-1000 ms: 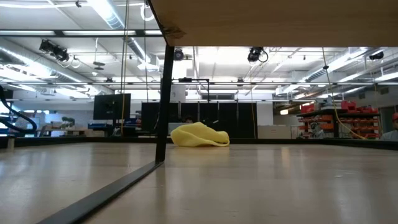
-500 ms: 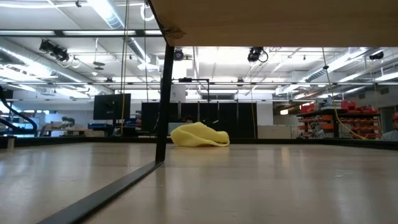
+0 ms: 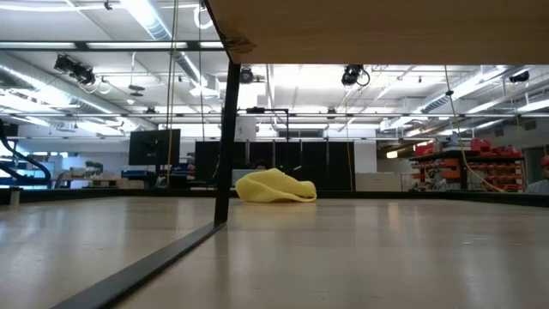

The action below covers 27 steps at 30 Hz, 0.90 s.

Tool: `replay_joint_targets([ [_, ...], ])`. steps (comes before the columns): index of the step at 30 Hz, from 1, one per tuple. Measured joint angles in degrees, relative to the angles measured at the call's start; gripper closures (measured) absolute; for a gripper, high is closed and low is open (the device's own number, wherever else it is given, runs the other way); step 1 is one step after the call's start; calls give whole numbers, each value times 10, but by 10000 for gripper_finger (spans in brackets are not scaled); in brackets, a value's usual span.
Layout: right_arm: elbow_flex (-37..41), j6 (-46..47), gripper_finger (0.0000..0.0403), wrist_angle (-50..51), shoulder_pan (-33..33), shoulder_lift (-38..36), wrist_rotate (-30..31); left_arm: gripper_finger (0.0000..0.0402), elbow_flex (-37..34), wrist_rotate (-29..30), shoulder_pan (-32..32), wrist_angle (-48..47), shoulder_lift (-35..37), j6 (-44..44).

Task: Stack small to large cups/mugs on shelf
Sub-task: Return to Home Position

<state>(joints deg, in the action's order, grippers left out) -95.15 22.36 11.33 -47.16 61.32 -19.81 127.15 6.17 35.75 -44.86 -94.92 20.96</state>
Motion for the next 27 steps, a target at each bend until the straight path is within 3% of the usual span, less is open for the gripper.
replay_joint_targets([
  [6,68,-2,312,-75,23,-19,-4,372,0,-139,-108,-46,18,-31],
  [12,117,6,312,-91,86,-81,-2,381,-1,-347,-267,-42,18,-69],
  [20,202,36,312,-92,180,-196,-13,379,-1,-461,-453,-44,15,-80],
  [27,289,40,312,-102,198,-297,7,370,-1,-572,-539,-12,-23,-64],
])
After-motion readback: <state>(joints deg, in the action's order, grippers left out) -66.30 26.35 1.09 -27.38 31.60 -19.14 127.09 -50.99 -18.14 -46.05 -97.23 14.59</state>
